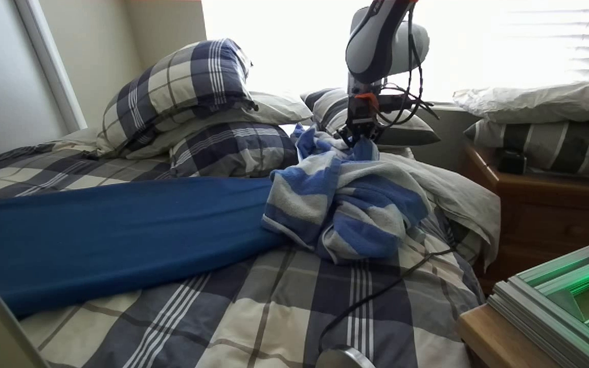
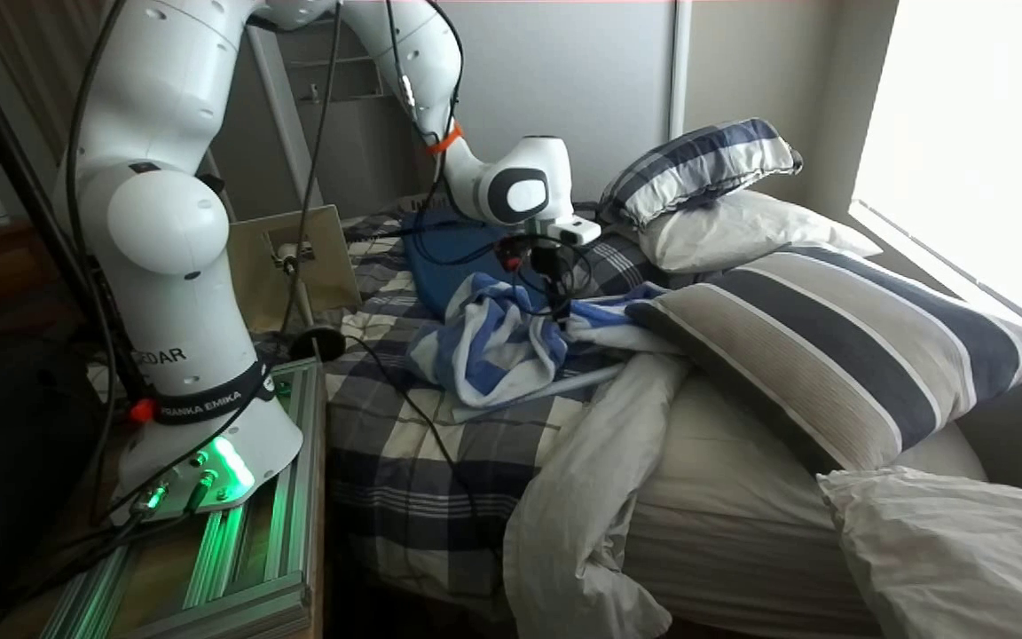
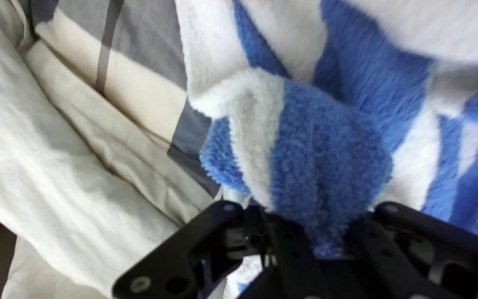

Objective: Move the towel to the left

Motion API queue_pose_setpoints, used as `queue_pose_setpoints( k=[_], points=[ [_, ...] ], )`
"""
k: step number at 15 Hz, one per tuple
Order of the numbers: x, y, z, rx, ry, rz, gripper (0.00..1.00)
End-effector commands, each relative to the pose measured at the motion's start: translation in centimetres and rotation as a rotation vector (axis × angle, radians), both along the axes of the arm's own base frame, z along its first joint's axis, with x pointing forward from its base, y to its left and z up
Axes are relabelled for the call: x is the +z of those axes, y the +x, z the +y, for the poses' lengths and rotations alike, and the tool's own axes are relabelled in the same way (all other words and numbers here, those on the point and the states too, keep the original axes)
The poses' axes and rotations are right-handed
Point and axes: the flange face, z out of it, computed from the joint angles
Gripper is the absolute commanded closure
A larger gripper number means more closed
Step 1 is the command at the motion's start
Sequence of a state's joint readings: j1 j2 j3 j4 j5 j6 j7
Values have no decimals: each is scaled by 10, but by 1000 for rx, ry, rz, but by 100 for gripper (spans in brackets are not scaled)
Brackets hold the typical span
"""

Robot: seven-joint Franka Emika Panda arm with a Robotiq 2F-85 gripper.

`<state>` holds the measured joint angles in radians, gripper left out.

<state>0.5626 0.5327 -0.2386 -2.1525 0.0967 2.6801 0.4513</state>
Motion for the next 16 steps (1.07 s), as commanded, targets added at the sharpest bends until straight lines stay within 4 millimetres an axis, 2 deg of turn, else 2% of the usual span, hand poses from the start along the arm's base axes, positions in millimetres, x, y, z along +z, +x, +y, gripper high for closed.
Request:
queue_pose_setpoints(
  k=[1, 4, 7, 10, 16],
  points=[
    [35, -72, 15, -20, 59, 96, 97],
    [54, -110, 36, 5, 114, 116, 97],
    [83, -137, 52, 27, 138, 42, 97],
    [118, -147, 72, 96, 168, -100, 97],
    [191, -180, 135, 334, 270, -329, 97]
  ],
)
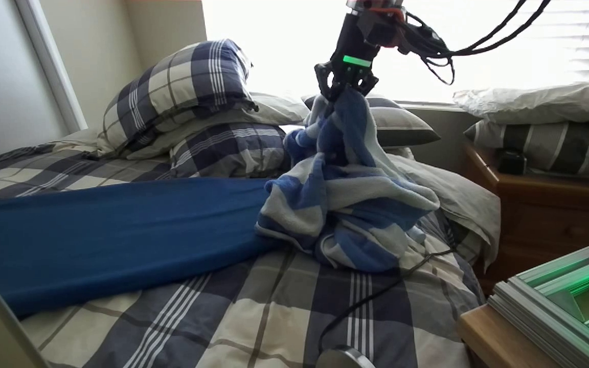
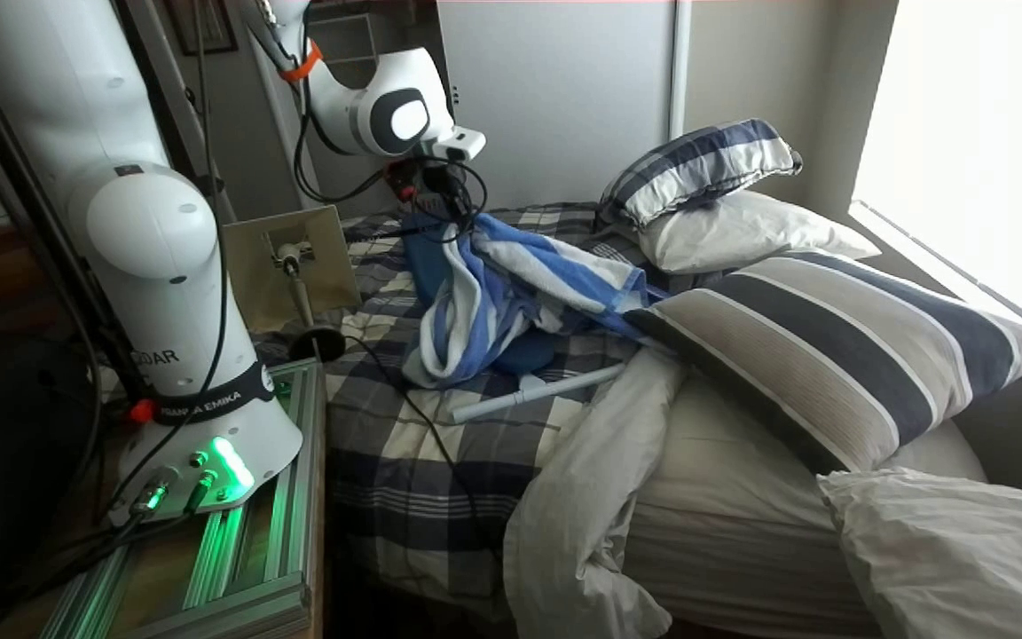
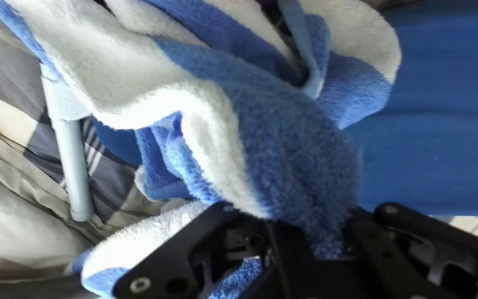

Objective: Move the towel to the left

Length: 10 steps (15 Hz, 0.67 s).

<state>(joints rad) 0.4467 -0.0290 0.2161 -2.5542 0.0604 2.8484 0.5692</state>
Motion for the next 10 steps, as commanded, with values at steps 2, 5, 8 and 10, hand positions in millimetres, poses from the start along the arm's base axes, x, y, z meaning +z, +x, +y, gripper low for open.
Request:
queue_pose_setpoints(
  k=[2, 5, 8, 10],
  points=[
    [55, -39, 34, 171, 54, -174, 97],
    [73, -62, 57, 294, 100, -252, 97],
    [69, -56, 65, 293, 111, -237, 87],
    [73, -61, 69, 313, 119, -247, 87]
  ],
)
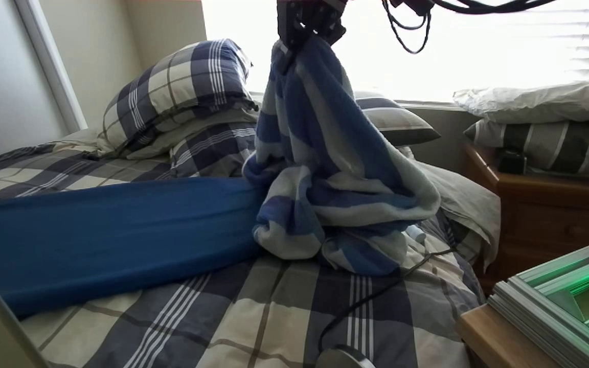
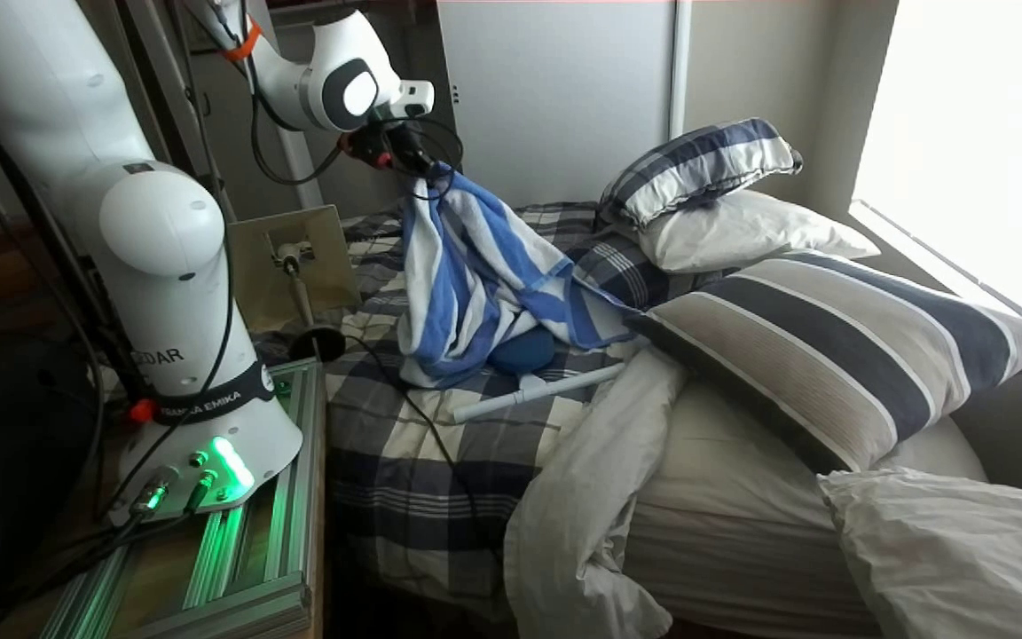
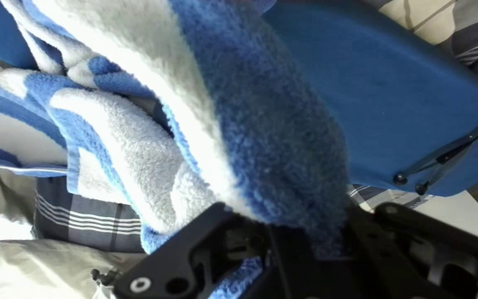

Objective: Move the towel to the left

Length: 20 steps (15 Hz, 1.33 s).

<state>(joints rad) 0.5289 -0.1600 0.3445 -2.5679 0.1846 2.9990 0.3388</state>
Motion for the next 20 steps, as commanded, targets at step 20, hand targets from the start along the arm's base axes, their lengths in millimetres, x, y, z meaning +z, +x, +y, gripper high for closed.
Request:
queue_pose_setpoints(
  k=[20],
  points=[
    [101, -4, 16, -22, -147, 84, 97]
  ],
)
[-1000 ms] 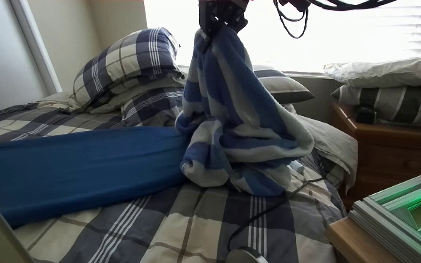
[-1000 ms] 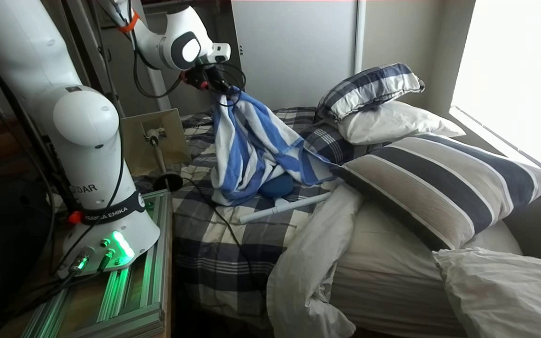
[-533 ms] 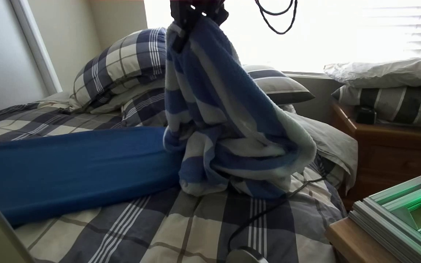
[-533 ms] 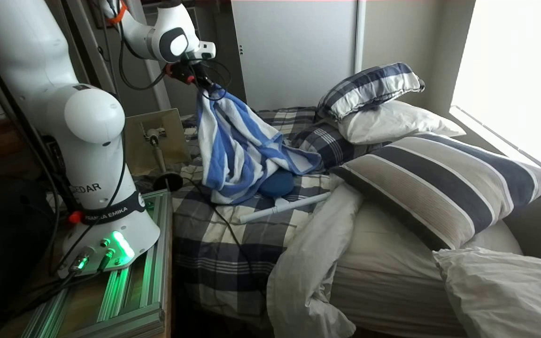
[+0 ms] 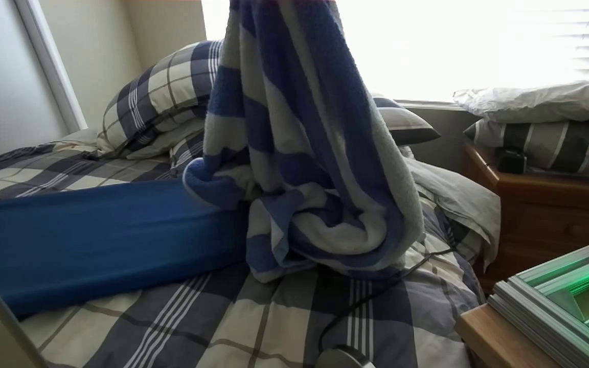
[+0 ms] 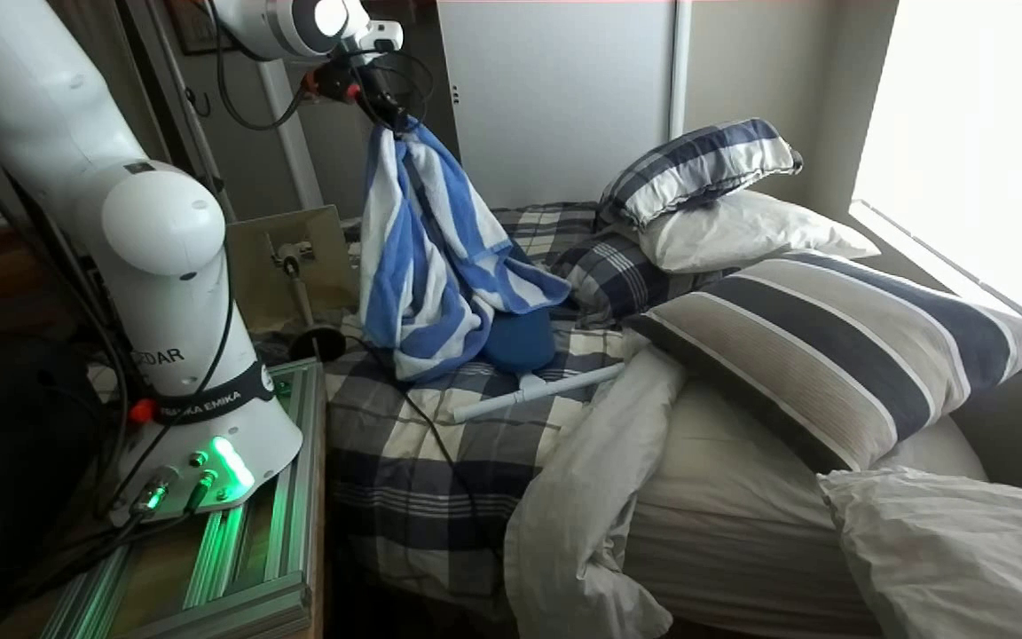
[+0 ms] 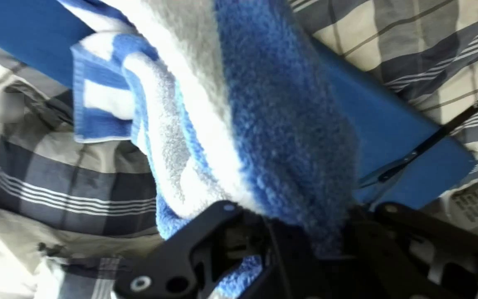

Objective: Move the towel to the left

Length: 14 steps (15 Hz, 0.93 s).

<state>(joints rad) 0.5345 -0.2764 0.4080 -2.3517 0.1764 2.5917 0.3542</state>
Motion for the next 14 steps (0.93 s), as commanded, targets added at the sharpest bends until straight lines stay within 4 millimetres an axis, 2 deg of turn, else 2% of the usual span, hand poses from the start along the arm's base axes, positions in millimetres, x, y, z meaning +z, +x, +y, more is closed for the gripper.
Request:
queue_pose_setpoints(
  k=[1, 4, 8, 11, 14],
  points=[
    [-9, 36, -48, -160, -119, 58, 97],
    [-45, 58, -83, -250, -224, 196, 97],
    [-114, 82, -118, -315, -382, 370, 97],
    [-159, 102, -113, -304, -425, 389, 97],
    [-186, 126, -92, -263, -447, 282, 97]
  ],
)
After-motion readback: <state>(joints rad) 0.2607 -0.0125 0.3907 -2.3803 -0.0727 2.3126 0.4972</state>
